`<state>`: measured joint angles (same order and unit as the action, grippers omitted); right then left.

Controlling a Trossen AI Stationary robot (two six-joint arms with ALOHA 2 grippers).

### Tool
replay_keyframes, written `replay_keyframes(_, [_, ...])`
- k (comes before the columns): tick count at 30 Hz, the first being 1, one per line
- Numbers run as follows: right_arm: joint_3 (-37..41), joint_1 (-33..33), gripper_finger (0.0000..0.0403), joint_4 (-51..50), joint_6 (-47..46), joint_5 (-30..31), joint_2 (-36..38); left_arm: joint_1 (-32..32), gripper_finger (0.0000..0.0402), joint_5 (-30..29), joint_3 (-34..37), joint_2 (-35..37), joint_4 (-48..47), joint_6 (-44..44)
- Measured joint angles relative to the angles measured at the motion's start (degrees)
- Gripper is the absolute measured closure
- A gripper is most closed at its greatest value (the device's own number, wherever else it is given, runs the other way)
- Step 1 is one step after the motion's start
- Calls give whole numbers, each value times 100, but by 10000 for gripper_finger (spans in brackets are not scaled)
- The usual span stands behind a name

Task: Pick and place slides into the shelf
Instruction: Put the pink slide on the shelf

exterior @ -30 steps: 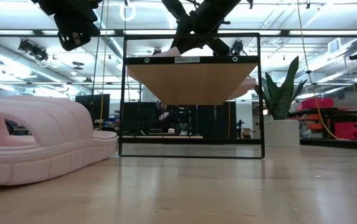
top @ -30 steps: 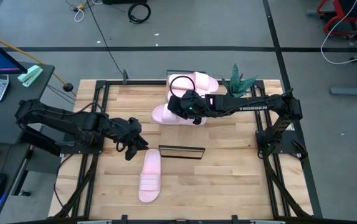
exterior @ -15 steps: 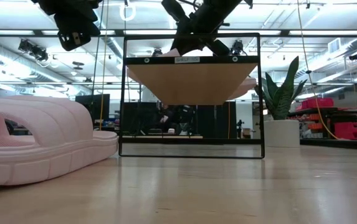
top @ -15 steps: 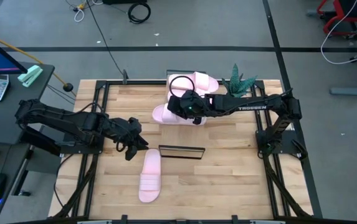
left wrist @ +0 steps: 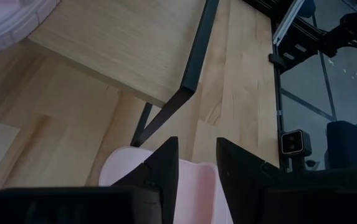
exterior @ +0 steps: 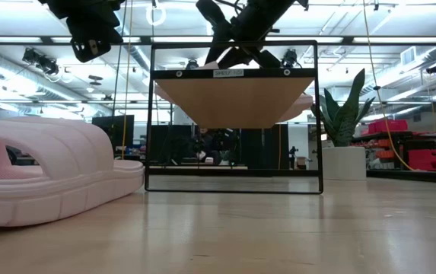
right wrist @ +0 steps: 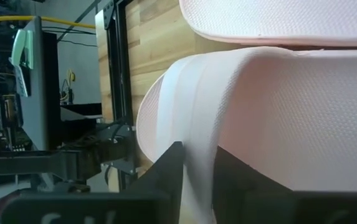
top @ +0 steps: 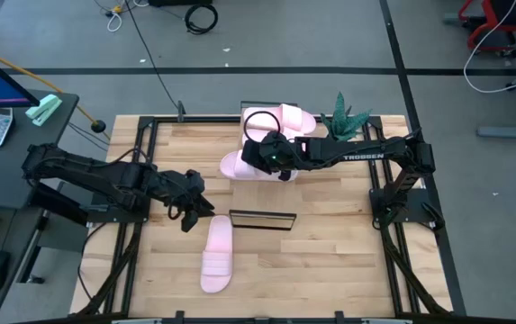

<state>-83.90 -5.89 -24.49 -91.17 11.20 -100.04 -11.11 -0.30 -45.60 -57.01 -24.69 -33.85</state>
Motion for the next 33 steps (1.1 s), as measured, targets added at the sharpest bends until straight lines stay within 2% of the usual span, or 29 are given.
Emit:
replay_keyframes(15, [0, 0, 272, -186, 119, -24, 6, 2, 283, -11, 0, 0, 0, -4])
replay_keyframes(33, [0, 4, 268, -826, 319, -84, 401, 1, 276, -13, 0, -2, -55, -7])
